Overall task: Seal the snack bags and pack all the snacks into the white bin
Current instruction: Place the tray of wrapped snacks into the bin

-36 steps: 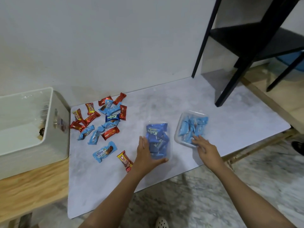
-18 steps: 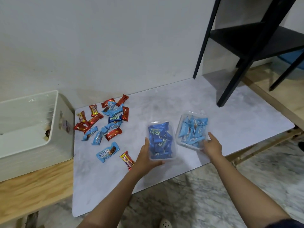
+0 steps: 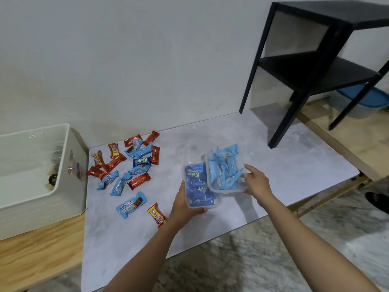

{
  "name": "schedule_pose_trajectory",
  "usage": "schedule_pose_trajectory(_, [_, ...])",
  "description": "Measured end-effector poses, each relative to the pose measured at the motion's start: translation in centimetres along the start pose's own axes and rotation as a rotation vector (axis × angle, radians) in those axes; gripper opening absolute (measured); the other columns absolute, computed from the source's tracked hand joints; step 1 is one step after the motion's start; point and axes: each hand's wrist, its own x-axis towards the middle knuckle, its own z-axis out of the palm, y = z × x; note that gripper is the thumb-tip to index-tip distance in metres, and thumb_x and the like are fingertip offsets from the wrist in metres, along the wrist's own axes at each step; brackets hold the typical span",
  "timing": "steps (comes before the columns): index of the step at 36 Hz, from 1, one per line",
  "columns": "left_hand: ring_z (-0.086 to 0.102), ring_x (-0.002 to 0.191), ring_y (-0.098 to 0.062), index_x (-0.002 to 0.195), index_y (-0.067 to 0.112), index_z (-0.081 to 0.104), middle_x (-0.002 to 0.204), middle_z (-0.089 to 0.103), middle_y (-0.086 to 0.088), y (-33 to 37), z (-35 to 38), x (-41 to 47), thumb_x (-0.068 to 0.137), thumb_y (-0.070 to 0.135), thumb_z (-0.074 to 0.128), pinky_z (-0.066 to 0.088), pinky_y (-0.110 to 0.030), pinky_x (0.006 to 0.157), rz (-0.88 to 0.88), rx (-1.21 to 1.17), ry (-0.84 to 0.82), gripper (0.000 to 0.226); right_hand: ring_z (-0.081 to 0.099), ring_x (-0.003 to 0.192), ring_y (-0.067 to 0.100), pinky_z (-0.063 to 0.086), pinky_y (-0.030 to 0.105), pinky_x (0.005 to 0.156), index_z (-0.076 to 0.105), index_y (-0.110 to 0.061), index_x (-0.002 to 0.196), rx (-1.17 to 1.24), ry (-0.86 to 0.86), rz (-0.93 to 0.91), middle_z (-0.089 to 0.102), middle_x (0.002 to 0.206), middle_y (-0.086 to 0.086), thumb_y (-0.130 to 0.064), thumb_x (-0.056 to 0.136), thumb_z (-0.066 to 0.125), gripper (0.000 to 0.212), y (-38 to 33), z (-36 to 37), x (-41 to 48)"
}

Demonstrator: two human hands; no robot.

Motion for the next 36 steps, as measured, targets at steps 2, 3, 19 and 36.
schedule_pose_trajectory(2, [0.062,0.102,-0.006,0.111,0.033,0.046,0.109,0.059,0.018,0.3,-0.1,0.2,0.061,0.021,0.087,0.05,-0.01,0.073,0.014,0.043,0.001,0.065,0.057,0.109,0.029,0.052,0.047,0.09,0.048,-0.016,0.134,-0.061,-0.033,-0.035,0.057,0.127,0.011,-0.009,0.095,0.041,0.04,0.0,1.2,-0.4])
schedule_pose_trajectory(3, [0.062,0.1,-0.008,0.107,0.034,0.047,0.108,0.059,0.017,0.3,-0.1,0.4,0.063,0.022,0.086,0.05,-0.011,0.073,0.017,0.063,0.003,0.06,0.056,0.114,0.03,0.051,0.048,0.093,0.049,-0.015,0.133,-0.093,-0.047,-0.047,0.055,0.13,0.013,-0.009,0.094,0.042,0.04,0.0,1.7,-0.6])
schedule_pose_trajectory(19, [0.052,0.104,0.0,0.118,0.038,0.033,0.12,0.046,0.016,1.7,-3.0,-2.3,0.078,0.01,0.072,0.049,-0.01,0.077,-0.076,-0.075,-0.206,0.063,0.061,0.088,0.028,0.055,0.052,0.079,0.048,-0.012,0.126,-0.228,-0.172,-0.102,0.056,0.083,0.0,-0.003,0.089,0.041,0.039,-0.4,3.9,-2.8])
schedule_pose_trajectory(36, [0.06,0.102,-0.008,0.147,0.032,0.007,0.135,0.051,-0.007,2.6,-4.0,-1.9,0.094,0.019,0.051,0.053,-0.013,0.073,-0.115,-0.165,-0.188,0.07,0.056,0.108,0.021,0.05,0.03,0.075,0.015,-0.042,0.144,-0.095,-0.486,-0.029,0.052,0.131,0.002,-0.024,0.094,0.05,0.064,0.4,4.1,-4.3])
